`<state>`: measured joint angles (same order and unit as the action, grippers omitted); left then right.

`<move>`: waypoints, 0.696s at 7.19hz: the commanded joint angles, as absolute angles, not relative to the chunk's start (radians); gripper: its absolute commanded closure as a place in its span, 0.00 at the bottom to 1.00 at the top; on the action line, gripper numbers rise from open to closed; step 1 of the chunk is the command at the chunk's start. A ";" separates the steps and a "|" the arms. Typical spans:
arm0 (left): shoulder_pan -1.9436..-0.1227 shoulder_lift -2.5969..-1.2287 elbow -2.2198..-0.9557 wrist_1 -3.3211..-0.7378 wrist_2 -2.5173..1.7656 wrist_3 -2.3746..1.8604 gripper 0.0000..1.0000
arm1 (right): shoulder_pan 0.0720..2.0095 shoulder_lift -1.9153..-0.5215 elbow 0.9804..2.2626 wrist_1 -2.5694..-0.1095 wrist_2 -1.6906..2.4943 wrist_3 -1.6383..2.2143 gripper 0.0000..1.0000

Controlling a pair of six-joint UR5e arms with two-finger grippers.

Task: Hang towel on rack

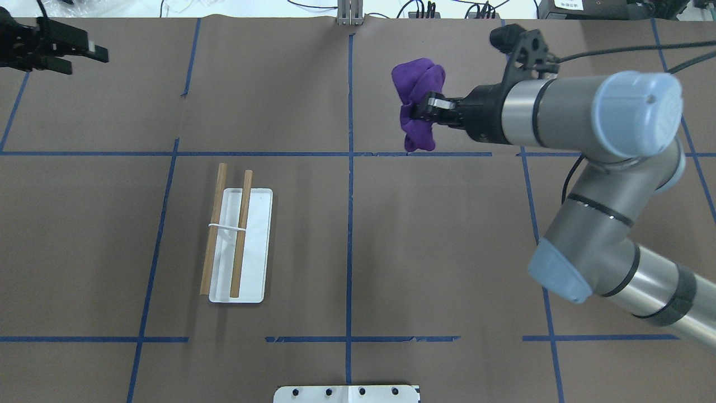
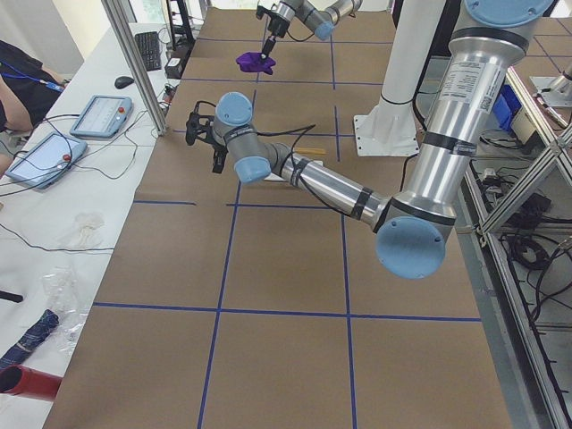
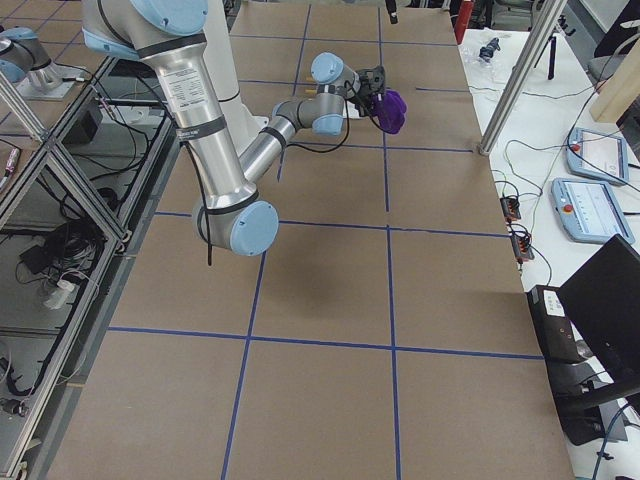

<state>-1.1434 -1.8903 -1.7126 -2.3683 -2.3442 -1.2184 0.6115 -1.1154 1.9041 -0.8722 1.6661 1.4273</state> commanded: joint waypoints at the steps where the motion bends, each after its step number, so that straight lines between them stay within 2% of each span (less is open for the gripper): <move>1: -1.025 -1.931 -1.694 -2.645 -2.338 -1.575 0.00 | 0.506 -1.046 1.910 -0.870 1.545 1.497 1.00; 4: -0.804 -2.122 -1.668 -2.694 -2.090 -1.842 0.00 | 0.482 -1.042 1.913 -0.818 1.545 1.520 1.00; 5: -0.801 -2.137 -1.655 -2.695 -2.088 -1.842 0.00 | 0.476 -1.042 1.913 -0.815 1.545 1.522 1.00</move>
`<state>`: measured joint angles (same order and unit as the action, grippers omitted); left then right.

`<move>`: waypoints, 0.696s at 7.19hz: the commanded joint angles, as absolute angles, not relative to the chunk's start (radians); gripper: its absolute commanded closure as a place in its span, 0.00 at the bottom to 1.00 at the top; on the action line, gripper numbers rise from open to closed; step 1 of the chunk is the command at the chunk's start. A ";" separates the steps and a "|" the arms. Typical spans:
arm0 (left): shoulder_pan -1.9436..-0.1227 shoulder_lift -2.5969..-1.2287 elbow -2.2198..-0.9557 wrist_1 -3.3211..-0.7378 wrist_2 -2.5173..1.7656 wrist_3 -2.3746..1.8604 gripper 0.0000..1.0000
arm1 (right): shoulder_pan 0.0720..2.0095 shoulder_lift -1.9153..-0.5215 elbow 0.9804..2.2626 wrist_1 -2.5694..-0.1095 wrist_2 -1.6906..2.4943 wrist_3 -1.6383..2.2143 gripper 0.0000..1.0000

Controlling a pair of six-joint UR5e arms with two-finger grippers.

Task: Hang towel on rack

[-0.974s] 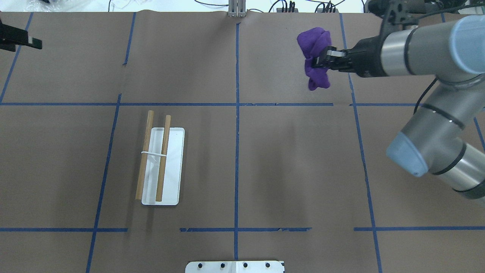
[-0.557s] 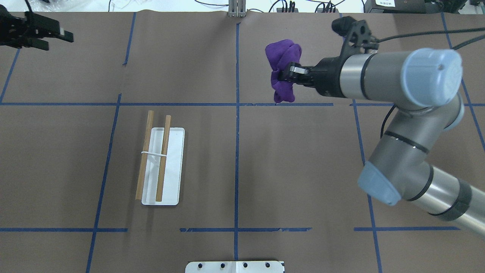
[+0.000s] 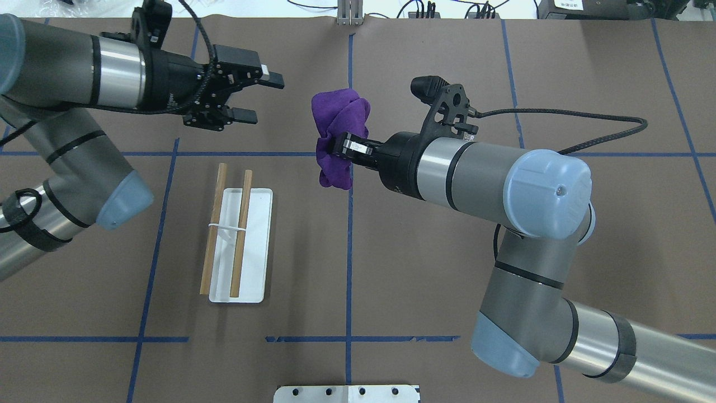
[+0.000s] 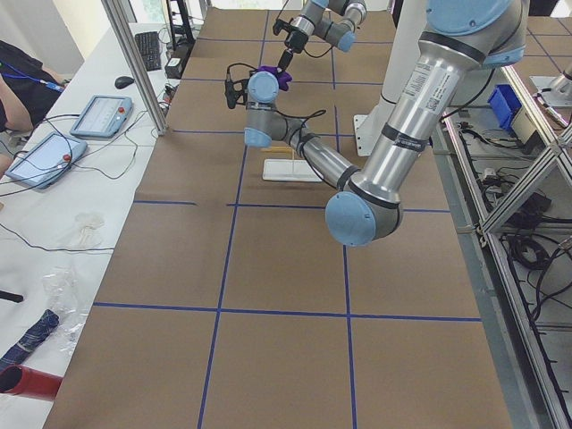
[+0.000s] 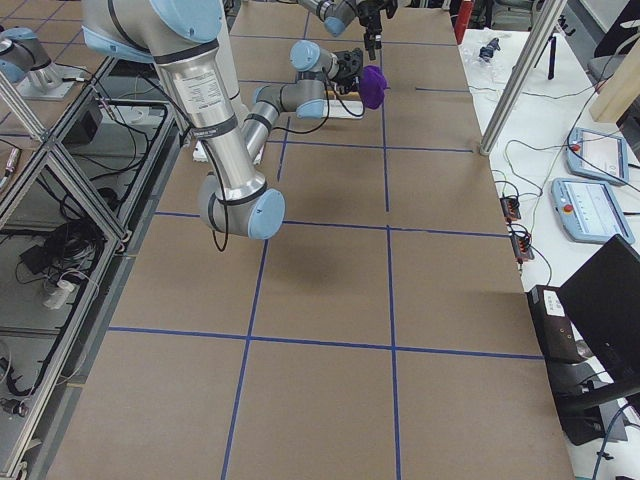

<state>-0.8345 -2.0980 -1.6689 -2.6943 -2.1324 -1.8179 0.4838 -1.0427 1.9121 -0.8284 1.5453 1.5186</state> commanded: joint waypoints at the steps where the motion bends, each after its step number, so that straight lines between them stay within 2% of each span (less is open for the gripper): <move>1: -0.801 -2.143 -1.652 -2.697 -2.088 -1.842 0.00 | 0.465 -1.042 1.914 -0.810 1.545 1.522 1.00; 2: -0.799 -2.149 -1.651 -2.697 -2.088 -1.842 0.01 | 0.454 -1.042 1.916 -0.802 1.546 1.522 1.00; 3: -0.790 -2.149 -1.651 -2.697 -2.088 -1.839 0.08 | 0.448 -1.042 1.916 -0.779 1.545 1.522 1.00; 4: -0.788 -2.149 -1.649 -2.697 -2.089 -1.836 0.20 | 0.448 -1.042 1.916 -0.779 1.546 1.522 1.00; 5: -0.781 -2.149 -1.649 -2.698 -2.089 -1.832 0.26 | 0.448 -1.042 1.916 -0.779 1.546 1.520 1.00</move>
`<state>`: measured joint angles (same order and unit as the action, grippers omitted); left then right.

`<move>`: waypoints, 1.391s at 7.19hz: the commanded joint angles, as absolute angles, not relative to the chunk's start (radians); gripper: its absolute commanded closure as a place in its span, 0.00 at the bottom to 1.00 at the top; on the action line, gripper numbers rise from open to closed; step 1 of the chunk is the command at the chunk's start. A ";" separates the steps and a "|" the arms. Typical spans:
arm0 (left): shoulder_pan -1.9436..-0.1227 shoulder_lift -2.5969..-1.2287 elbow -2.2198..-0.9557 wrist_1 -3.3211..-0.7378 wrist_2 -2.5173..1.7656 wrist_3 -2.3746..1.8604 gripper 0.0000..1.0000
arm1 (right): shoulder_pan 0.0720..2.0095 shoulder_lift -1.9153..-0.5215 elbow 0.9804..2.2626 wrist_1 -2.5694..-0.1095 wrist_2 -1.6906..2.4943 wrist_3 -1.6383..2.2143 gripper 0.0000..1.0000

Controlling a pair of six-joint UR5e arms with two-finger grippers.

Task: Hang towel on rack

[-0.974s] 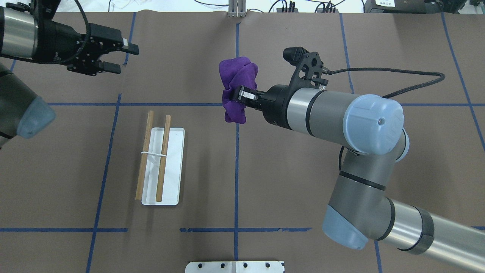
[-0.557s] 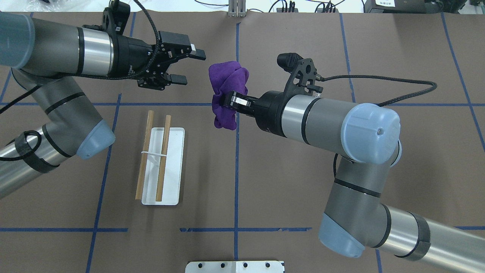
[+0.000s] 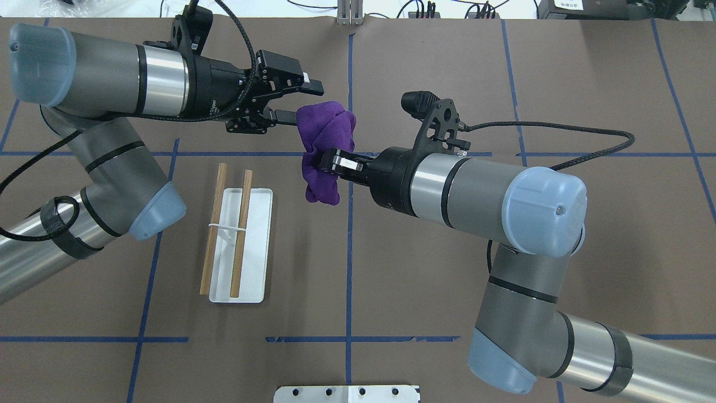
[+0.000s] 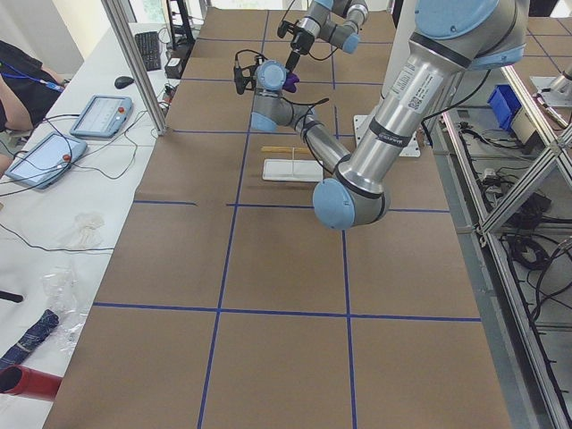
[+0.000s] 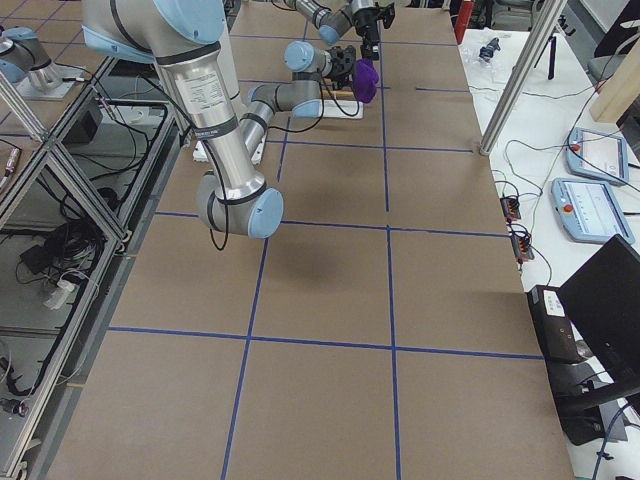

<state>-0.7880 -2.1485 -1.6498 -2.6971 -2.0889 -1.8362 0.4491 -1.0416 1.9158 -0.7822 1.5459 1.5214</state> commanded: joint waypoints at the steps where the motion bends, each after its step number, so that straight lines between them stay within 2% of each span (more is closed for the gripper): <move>1: -0.778 -2.149 -1.652 -2.700 -2.089 -1.830 0.30 | 0.448 -1.042 1.916 -0.778 1.546 1.520 1.00; 2: -0.778 -2.149 -1.660 -2.701 -2.094 -1.830 0.38 | 0.448 -1.045 1.916 -0.779 1.546 1.520 1.00; 3: -0.778 -2.151 -1.663 -2.703 -2.098 -1.830 0.60 | 0.448 -1.045 1.916 -0.779 1.546 1.519 1.00; 4: -0.778 -2.149 -1.666 -2.701 -2.105 -1.829 0.89 | 0.448 -1.046 1.916 -0.778 1.546 1.519 1.00; 5: -0.778 -2.146 -1.667 -2.704 -2.135 -1.825 1.00 | 0.448 -1.046 1.916 -0.778 1.546 1.520 1.00; 8: -0.778 -2.148 -1.674 -2.703 -2.145 -1.825 1.00 | 0.451 -1.046 1.917 -0.778 1.554 1.517 0.99; 9: -0.778 -2.148 -1.675 -2.701 -2.145 -1.825 1.00 | 0.449 -1.057 1.916 -0.781 1.554 1.506 0.01; 10: -0.778 -2.148 -1.675 -2.700 -2.146 -1.827 1.00 | 0.449 -1.058 1.919 -0.781 1.557 1.508 0.00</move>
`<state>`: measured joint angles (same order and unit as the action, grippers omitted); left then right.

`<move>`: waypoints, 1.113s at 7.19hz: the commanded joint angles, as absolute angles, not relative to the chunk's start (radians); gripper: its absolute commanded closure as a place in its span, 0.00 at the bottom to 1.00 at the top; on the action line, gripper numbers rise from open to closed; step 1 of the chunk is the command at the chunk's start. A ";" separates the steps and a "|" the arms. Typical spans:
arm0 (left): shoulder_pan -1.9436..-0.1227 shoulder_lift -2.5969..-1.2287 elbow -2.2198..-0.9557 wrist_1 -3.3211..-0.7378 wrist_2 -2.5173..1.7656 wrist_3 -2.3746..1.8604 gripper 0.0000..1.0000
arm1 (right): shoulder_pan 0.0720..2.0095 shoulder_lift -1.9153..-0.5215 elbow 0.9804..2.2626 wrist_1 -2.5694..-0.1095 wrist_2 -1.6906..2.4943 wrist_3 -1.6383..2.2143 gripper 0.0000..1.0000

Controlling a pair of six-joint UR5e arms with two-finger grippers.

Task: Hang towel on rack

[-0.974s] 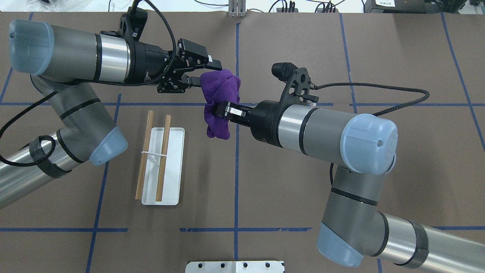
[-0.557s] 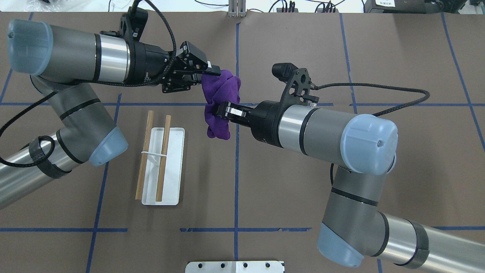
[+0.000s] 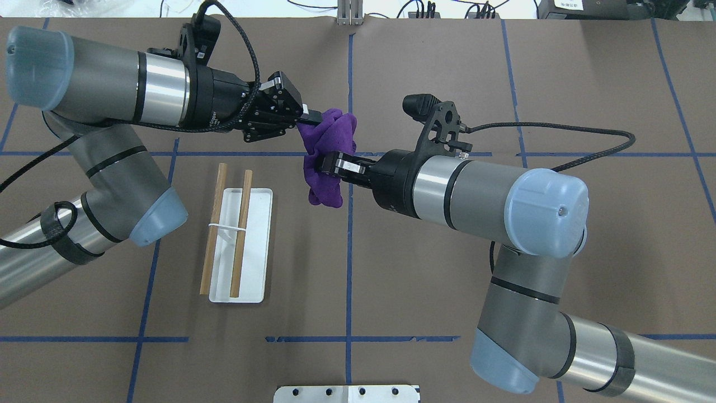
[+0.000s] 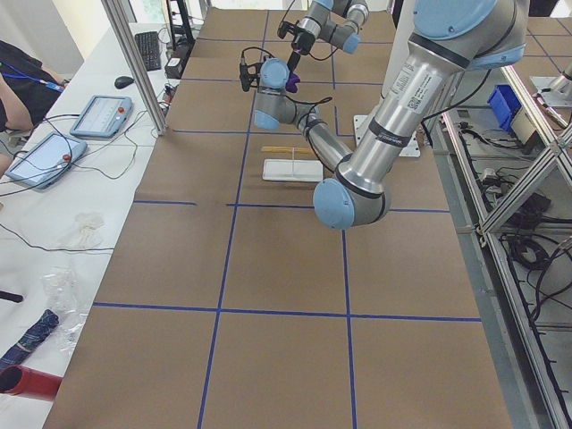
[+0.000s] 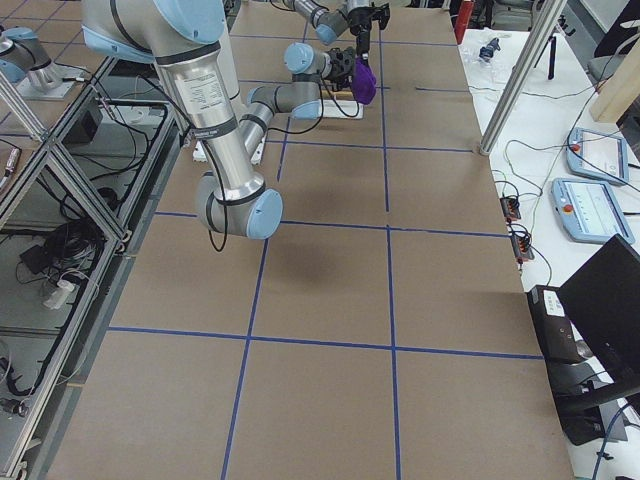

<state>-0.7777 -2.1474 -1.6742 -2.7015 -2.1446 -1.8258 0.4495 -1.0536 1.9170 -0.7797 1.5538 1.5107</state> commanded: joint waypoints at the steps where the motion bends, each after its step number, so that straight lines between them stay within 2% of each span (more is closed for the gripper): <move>1: -0.778 -2.146 -1.674 -2.700 -2.148 -1.827 1.00 | 0.451 -1.061 1.921 -0.782 1.580 1.506 0.00; 3: -0.781 -2.145 -1.675 -2.697 -2.149 -1.828 1.00 | 0.474 -1.165 2.021 -0.795 1.704 1.505 0.00; 6: -0.782 -2.146 -1.706 -2.694 -2.137 -1.842 1.00 | 0.722 -1.302 2.046 -0.846 1.949 1.473 0.00; 8: -0.776 -2.134 -1.773 -2.692 -1.864 -1.839 1.00 | 0.839 -1.307 2.052 -1.071 2.014 1.287 0.00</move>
<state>-0.7817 -2.1383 -1.7365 -2.6934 -2.0403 -1.8410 0.7710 -1.2998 2.0480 -0.9467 1.9768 1.3916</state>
